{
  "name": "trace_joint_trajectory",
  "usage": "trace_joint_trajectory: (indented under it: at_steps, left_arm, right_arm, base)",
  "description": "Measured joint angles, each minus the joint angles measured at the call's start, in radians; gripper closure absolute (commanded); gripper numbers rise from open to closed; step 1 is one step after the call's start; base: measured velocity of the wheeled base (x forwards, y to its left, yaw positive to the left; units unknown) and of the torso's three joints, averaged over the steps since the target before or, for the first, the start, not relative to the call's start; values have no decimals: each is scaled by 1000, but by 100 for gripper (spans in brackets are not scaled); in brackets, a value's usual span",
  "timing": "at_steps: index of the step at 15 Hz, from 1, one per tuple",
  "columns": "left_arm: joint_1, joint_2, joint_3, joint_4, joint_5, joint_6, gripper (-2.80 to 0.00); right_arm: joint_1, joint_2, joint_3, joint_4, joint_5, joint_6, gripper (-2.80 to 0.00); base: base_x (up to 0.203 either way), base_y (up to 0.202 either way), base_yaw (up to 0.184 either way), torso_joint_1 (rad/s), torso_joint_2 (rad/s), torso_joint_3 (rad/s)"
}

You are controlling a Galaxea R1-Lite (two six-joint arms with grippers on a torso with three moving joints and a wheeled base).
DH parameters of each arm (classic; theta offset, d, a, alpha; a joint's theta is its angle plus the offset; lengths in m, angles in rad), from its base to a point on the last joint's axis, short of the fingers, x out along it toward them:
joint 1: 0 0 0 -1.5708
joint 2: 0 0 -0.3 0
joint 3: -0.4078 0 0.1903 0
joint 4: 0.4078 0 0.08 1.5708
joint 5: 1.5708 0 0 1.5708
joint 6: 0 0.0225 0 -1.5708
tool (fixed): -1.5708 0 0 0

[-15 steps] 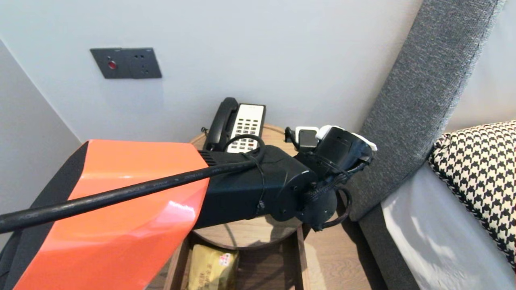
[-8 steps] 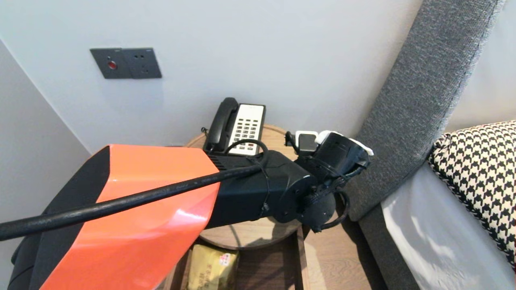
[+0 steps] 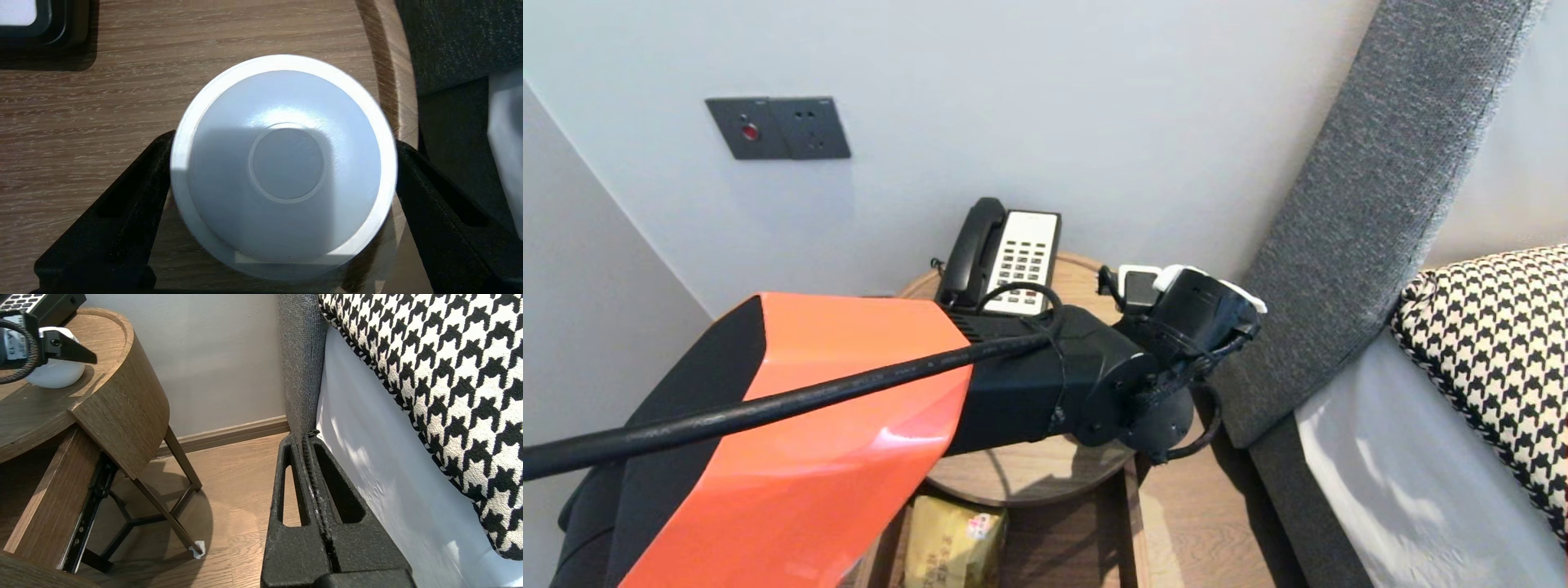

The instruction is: Put the remote controls on the table in the drawer one by one

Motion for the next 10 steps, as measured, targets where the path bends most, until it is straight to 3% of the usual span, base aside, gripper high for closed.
trace_joint_trajectory:
  at_steps: [3,10]
  left_arm:
    - [6,11,-1,-43,4,21,0]
    - [11,-22,5,-17,3,17,0]
  right_arm:
    - [0,0,0,0,0,0,0]
    - [0,0,0,0,0,0,0]
  base:
    - [0,0,0,0,0,0]
    - [0,0,0,0,0,0]
